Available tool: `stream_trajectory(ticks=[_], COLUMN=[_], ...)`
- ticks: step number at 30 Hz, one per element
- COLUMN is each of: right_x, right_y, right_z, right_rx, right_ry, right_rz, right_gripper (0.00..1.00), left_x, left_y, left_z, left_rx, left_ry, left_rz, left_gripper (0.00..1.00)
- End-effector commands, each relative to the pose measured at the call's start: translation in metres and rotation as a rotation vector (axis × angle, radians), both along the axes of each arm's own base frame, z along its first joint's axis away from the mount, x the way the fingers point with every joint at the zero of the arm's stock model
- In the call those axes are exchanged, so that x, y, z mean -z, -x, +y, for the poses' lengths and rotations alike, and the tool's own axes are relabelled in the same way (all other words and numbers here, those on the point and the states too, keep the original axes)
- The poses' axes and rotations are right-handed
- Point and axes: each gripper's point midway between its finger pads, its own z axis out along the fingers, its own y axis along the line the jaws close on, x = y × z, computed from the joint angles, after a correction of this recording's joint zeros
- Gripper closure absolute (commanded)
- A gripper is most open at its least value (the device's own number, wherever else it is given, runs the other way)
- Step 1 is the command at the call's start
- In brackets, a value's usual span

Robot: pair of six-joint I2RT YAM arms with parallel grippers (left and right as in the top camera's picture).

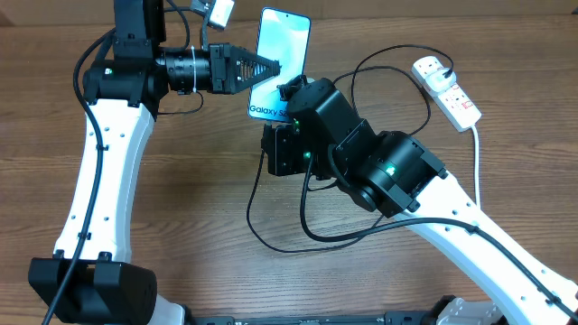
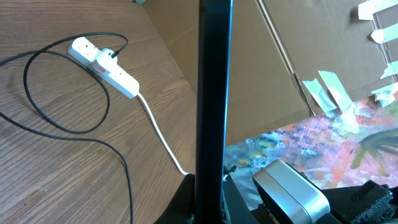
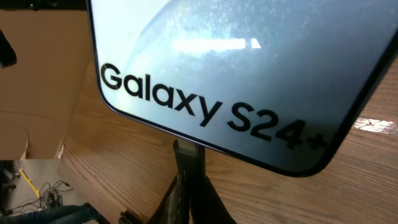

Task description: Plug charger to phone and switch on socket

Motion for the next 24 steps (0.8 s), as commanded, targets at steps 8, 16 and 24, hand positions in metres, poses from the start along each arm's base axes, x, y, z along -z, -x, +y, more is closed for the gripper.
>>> stream_trajectory(ticks=[8,16,24], right_x=[-0.013,-0.013,-0.024], right_y=[-0.015,-0.015,-0.016], right_z=[-0.011,-0.012,-0.001], right_rx=[0.046,0.039,0.009], right_ry=[-0.017,-0.03,-0.089], right_rz=[-0.026,-0.012,-0.027], right_gripper=[0.96,0.96,0.96], left_x=[-0.011,-0.011,-0.011], left_y=[0.007,0.007,0.007], left_z=[-0.003,-0.003,-0.003], left_rx=[0.051,0.051,0.051], left_ry=[0.032,0.032,0.032], left_rz=[-0.054,-0.054,-0.052], left_gripper=[0.96,0.96,0.96])
